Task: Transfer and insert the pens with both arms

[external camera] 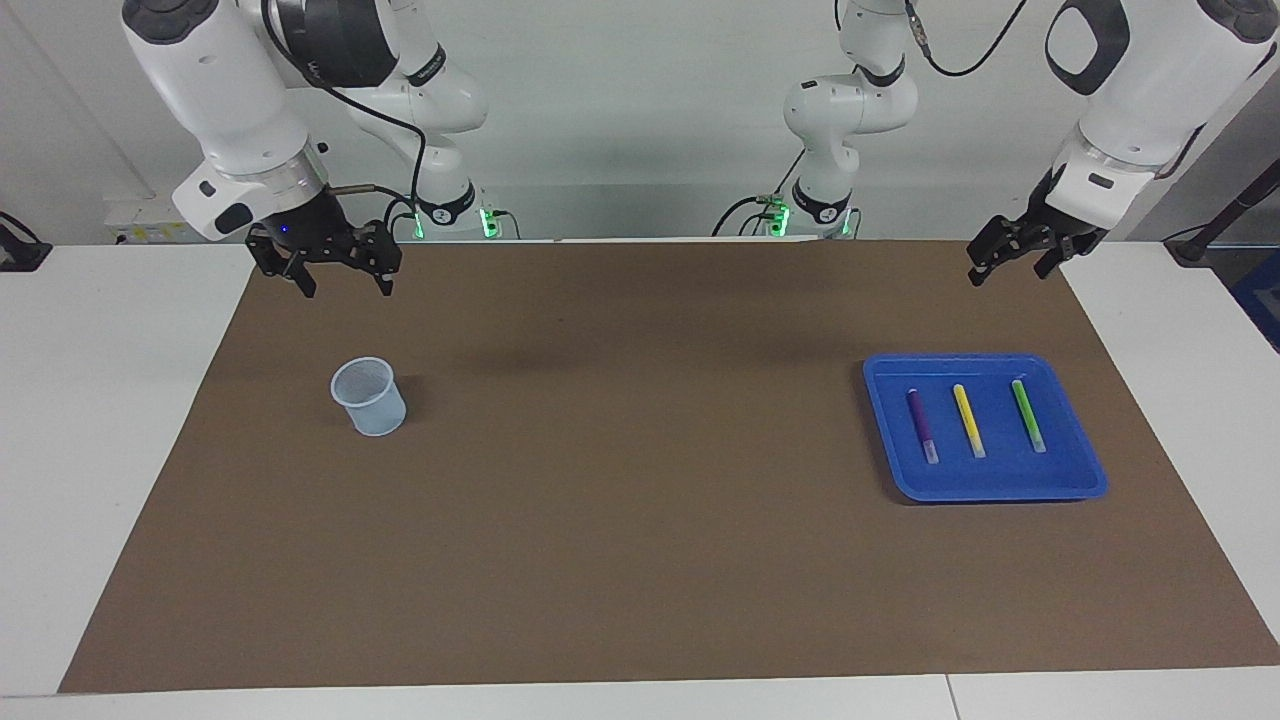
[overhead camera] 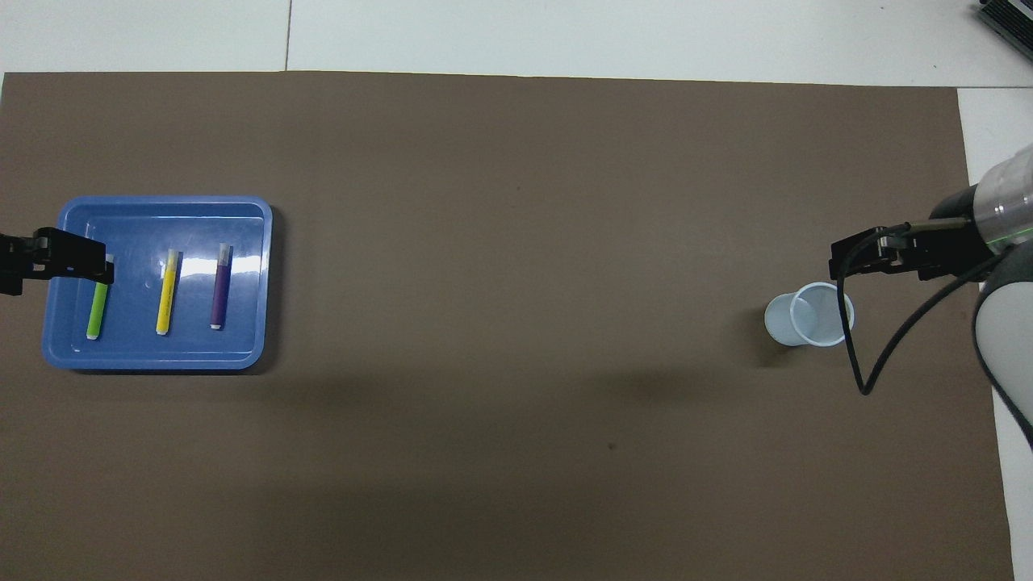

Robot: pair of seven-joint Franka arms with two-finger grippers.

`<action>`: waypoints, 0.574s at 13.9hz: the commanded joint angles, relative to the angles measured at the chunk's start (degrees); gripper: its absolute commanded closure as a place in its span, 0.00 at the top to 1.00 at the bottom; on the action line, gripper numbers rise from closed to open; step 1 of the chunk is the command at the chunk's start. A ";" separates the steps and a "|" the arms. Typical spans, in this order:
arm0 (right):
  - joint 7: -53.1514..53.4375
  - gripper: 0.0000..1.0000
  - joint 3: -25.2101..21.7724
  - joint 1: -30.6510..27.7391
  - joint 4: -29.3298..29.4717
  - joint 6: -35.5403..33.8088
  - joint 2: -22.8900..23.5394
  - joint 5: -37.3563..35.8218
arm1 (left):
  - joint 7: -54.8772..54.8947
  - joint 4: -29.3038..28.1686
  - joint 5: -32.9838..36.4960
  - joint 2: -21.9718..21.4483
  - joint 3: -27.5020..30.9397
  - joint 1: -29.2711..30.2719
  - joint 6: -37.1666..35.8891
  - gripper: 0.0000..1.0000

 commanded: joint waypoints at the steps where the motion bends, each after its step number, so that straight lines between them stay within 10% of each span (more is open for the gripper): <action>1: 0.92 1.00 0.40 -0.51 -0.26 -0.31 -0.73 0.07 | -0.24 -8.56 -0.77 -4.47 -0.14 0.37 5.47 1.00; 8: 0.92 1.00 0.40 -0.51 -0.35 -0.31 -0.73 0.07 | 0.02 -16.65 -0.77 -4.04 -0.14 0.29 14.17 1.00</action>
